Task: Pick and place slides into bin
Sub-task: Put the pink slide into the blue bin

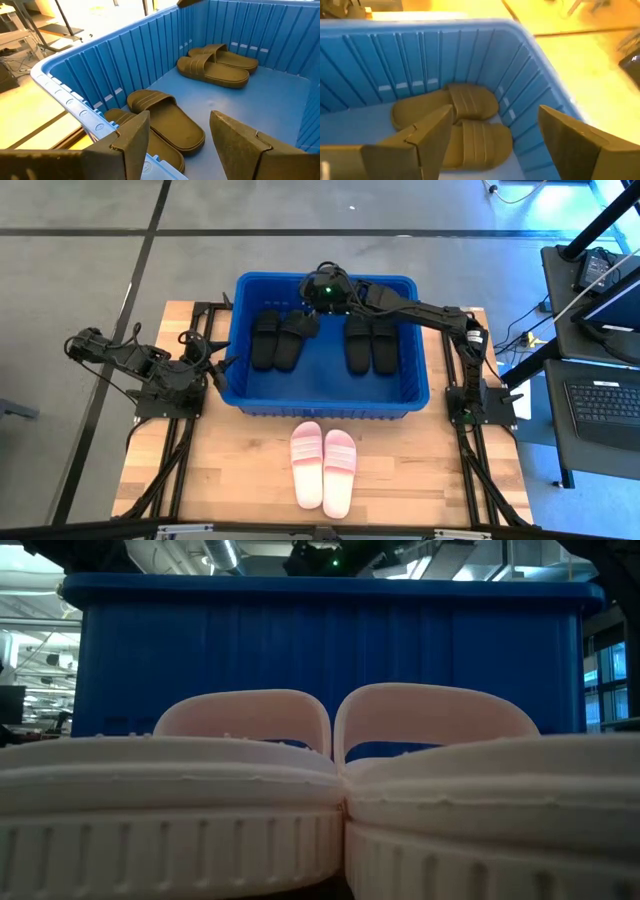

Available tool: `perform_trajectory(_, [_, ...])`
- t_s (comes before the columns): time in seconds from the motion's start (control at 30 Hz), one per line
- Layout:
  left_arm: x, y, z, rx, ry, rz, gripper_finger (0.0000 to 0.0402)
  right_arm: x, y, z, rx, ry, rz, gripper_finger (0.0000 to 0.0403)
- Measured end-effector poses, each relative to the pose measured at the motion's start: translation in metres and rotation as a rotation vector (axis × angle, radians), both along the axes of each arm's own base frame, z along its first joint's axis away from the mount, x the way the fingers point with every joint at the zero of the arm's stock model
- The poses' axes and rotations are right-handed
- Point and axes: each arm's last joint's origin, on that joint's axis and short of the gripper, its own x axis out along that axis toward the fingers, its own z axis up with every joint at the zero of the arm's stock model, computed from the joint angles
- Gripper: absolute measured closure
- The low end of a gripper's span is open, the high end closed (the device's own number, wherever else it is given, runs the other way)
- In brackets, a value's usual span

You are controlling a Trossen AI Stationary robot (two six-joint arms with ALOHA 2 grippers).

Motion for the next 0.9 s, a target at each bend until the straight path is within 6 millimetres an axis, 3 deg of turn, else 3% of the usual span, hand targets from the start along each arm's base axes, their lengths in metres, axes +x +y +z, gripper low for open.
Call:
perform_trajectory(0.27, [0.0,0.0,0.0,-0.001,-0.001,0.0,0.02,-0.016,0.006,0.019,-0.048,0.033,0.05,0.0111])
perform_trajectory(0.6, [0.0,0.0,0.0,-0.001,-0.002,0.0,0.02,-0.051,0.007,0.063,-0.107,-0.045,0.038,0.0111])
perform_trajectory(0.9, [0.0,0.0,0.0,-0.001,-0.001,0.0,0.02,-0.068,-0.009,0.074,-0.098,-0.078,0.011,0.0112])
